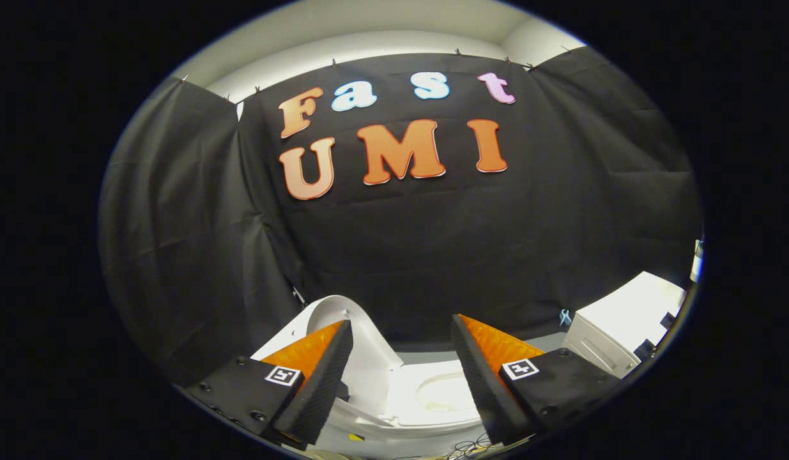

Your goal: Open the toilet lid.

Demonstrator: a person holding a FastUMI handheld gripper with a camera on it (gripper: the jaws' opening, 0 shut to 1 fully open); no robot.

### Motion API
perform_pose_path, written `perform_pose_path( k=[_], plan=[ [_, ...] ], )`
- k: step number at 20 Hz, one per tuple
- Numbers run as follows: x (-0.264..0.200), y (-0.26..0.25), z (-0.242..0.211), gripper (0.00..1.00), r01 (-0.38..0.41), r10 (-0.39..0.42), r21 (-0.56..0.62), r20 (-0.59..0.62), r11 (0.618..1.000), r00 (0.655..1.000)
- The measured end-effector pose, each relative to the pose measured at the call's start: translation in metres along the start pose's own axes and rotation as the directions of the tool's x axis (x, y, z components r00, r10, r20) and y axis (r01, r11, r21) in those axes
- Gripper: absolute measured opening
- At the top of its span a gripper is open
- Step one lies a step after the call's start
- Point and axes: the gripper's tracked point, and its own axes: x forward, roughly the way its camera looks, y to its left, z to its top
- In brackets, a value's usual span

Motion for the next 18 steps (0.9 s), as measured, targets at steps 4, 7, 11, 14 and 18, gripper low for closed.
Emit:
perform_pose_path(
  k=[4, 7, 11, 14, 18],
  plan=[
    [-0.015, -0.025, 0.021, 0.99, 0.044, -0.045, 0.014, 0.052, 0.999, 0.998],
    [-0.021, -0.034, 0.027, 0.99, 0.06, -0.061, 0.018, 0.071, 0.998, 0.996],
    [-0.025, -0.038, 0.031, 0.99, 0.064, -0.065, 0.027, 0.078, 0.998, 0.995],
    [-0.027, -0.038, 0.032, 0.99, 0.066, -0.068, 0.028, 0.08, 0.997, 0.994],
    [-0.028, -0.032, 0.034, 0.99, 0.074, -0.076, 0.021, 0.084, 0.997, 0.994]
  ],
)
